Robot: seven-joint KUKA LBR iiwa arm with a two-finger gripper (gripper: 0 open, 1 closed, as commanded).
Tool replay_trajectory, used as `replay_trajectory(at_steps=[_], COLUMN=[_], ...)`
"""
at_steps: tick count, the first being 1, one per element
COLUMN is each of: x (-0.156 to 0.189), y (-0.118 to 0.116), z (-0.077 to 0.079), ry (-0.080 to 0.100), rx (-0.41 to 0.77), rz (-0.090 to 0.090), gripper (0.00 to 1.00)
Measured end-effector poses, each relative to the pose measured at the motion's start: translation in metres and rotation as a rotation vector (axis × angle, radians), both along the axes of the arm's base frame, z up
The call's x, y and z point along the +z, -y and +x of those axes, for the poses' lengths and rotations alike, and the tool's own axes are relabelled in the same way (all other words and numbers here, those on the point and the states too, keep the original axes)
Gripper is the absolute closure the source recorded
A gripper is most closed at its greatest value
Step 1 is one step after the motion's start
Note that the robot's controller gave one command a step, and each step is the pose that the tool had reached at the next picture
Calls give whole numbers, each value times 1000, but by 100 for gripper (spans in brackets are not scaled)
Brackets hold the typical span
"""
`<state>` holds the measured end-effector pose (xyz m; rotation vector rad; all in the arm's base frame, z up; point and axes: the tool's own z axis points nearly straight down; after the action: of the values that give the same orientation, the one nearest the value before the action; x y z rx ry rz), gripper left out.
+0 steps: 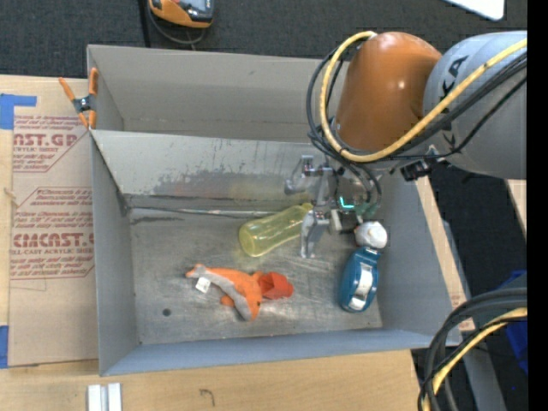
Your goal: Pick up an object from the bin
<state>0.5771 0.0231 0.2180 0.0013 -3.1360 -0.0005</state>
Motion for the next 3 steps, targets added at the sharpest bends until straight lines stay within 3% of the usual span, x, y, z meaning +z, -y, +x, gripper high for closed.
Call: replay_trajectory(at_steps=[1, 2, 3], x=[2, 52, 39], y=[0, -22, -35], z=[0, 2, -2], ry=[3, 3, 23], rx=[0, 53, 73], rz=[0, -1, 2], gripper=[0, 0, 0])
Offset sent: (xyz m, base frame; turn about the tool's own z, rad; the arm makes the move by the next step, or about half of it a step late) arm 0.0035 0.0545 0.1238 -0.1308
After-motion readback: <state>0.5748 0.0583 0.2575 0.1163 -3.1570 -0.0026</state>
